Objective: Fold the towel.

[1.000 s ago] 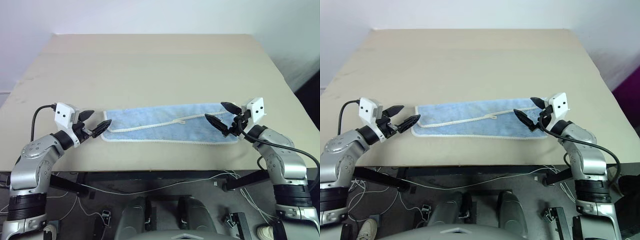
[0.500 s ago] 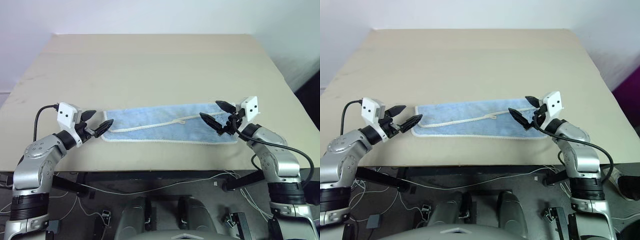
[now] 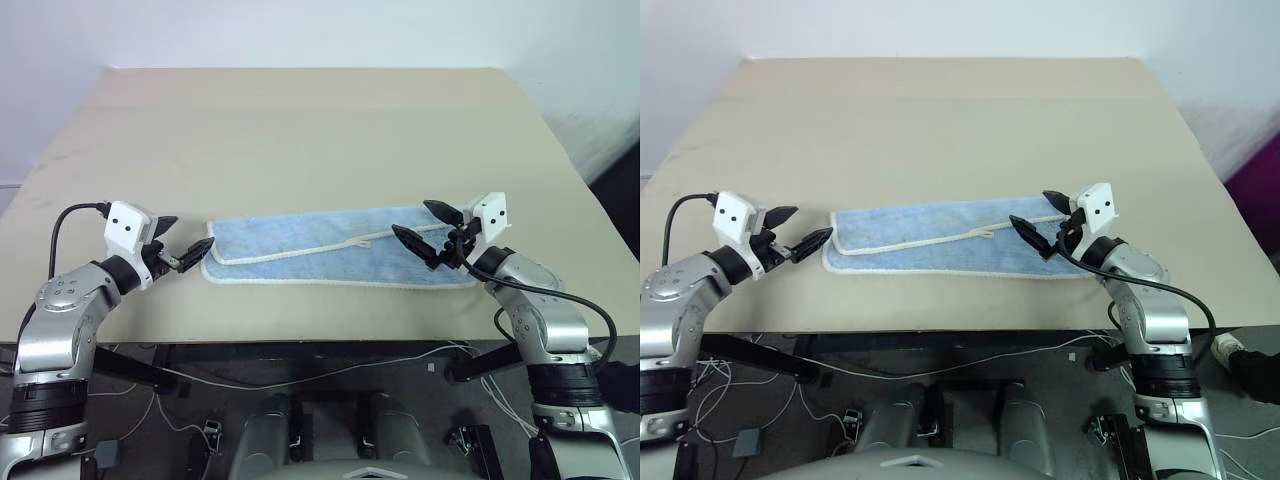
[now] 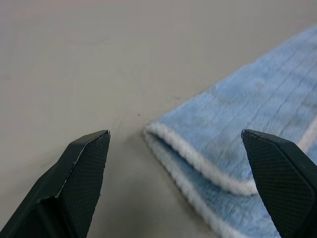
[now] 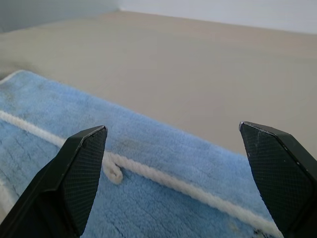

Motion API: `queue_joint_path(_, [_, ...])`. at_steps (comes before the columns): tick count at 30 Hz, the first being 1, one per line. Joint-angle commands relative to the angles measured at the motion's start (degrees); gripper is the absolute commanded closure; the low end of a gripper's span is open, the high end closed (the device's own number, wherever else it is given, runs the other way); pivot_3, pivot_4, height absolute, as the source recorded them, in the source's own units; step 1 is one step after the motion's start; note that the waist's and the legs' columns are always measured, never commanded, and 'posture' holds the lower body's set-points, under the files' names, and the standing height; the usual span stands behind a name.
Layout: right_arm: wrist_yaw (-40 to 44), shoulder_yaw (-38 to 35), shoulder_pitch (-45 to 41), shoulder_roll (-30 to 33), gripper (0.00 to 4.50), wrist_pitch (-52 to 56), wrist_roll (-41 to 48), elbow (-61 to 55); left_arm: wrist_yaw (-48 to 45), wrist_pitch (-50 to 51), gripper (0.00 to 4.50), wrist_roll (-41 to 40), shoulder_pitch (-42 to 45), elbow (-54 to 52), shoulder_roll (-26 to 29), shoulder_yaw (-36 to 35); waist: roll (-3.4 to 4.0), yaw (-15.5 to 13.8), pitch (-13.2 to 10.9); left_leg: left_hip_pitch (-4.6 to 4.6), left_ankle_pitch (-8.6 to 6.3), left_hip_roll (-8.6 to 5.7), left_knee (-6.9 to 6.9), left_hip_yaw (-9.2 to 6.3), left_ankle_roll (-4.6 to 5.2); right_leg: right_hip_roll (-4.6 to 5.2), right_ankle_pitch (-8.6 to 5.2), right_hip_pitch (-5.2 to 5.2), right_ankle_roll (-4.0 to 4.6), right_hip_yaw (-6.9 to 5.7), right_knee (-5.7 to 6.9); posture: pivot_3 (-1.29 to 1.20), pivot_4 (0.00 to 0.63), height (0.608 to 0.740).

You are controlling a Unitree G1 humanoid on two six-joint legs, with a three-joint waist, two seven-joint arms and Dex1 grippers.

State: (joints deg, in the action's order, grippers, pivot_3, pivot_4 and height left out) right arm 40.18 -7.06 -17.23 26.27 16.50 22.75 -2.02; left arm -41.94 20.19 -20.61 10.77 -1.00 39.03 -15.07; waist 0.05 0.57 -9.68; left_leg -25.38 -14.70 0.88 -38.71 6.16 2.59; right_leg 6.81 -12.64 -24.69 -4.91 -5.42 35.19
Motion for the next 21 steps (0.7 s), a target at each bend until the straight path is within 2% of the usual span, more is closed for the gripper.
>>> queue_joint_path(1, [-0.25, -0.33, 0.32, -0.04, 0.0, -0.86, 0.22, -2.41, -2.01, -4.49, 0.05, 1.91, 0.51, 1.03, 2.21, 0.07, 0.0, 0.04, 0.0, 0.0, 0.0, 0.0, 0.01, 0.0, 0.0, 0.0, 0.0, -0.01, 0.0, 0.0, 0.0, 0.0, 0.15, 0.74])
queue_joint_path(9, [-1.22, -0.35, 0.2, -0.05, 0.0, -0.3, 0.24, -3.37, -5.65, -15.35, 0.05, 10.38, 5.66, 13.1, 6.75, 5.42, 0.01, 0.03, -0.01, 0.0, 0.01, -0.01, 0.2, 0.02, -0.01, 0.0, 0.0, -0.14, 0.03, 0.01, 0.0, 0.0, 0.15, 0.74])
queue_joint_path(21, [-3.44, -1.15, 2.05, -0.18, 0.0, -0.19, 0.47, -5.75, -11.35, -27.64, 0.05, 17.79, 13.81, 26.96, 8.58, 12.66, 0.01, 0.12, 0.0, 0.01, 0.2, -0.04, 0.43, 0.14, 0.06, -0.11, 0.09, -0.22, -0.13, 0.04, -0.01, 0.0, 0.15, 0.74])
